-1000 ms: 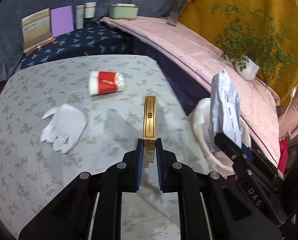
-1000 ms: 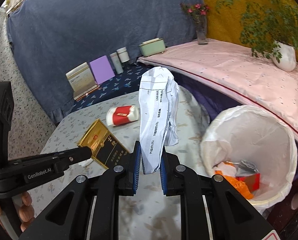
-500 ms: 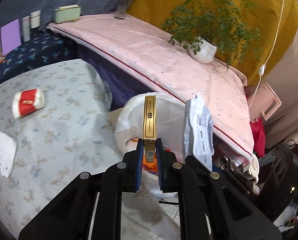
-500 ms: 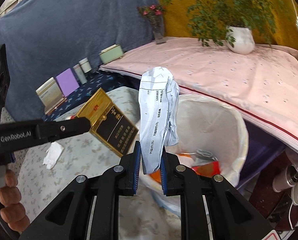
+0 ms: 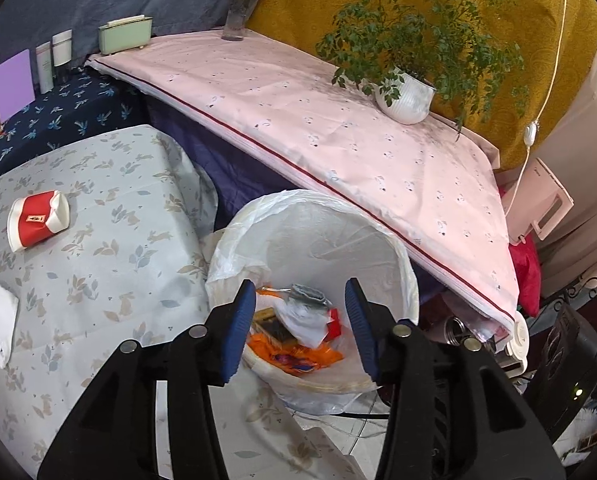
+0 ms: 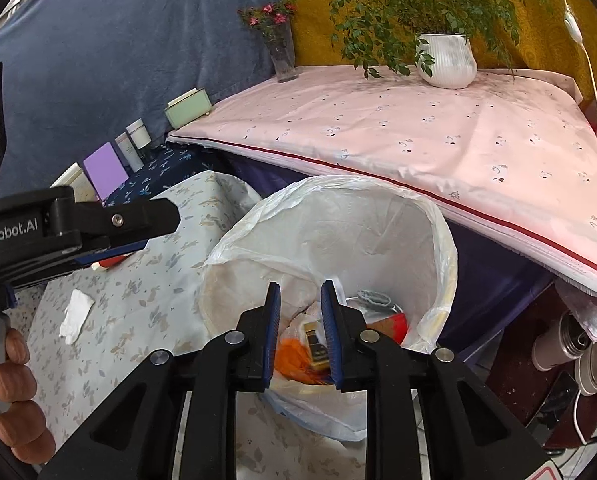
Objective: Collect trash
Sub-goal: 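Carry the gold pack and white paper to the wastebasket and open both tools, then grasp the white gloves with the left tool while the right tool grasps the red-white cup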
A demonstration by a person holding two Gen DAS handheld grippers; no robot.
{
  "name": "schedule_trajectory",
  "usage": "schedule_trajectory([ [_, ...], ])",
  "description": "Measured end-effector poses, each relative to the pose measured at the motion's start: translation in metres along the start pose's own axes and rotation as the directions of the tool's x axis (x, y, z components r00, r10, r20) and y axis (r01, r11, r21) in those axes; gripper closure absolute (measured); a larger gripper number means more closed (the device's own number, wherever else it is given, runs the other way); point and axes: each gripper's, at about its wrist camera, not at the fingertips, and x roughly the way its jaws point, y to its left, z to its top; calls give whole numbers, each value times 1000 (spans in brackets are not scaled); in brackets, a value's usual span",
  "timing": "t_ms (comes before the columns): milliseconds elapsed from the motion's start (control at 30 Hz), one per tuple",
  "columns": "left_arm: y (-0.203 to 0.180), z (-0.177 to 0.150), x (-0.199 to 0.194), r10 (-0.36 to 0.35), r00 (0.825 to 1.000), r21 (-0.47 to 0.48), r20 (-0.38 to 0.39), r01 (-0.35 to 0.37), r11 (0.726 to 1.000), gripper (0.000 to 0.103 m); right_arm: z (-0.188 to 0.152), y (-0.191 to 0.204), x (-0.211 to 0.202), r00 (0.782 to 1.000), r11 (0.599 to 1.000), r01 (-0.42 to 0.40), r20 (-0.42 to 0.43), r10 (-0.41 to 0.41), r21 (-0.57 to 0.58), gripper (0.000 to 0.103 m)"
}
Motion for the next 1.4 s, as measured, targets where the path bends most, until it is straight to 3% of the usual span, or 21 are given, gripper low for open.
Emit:
schedule_trajectory([
  [333, 27, -7, -11, 67, 998, -35, 13, -67, 997, 51, 3, 16, -7, 1000, 1000, -14, 20, 14, -16, 67],
  [667, 73, -18, -35, 166, 985, -105, 46, -161, 981, 32, 6, 57, -8, 998, 995, -60, 22, 62, -83, 62],
  [1167, 160, -41, -73, 335, 941, -227, 48, -316, 921, 23, 0, 136, 8, 991, 977, -133, -33, 129, -166, 59],
  [1400, 198, -51, -83, 408, 912, -260, 31, -387, 885, 18, -7, 173, 21, 986, 964, -165, -64, 155, -210, 56],
])
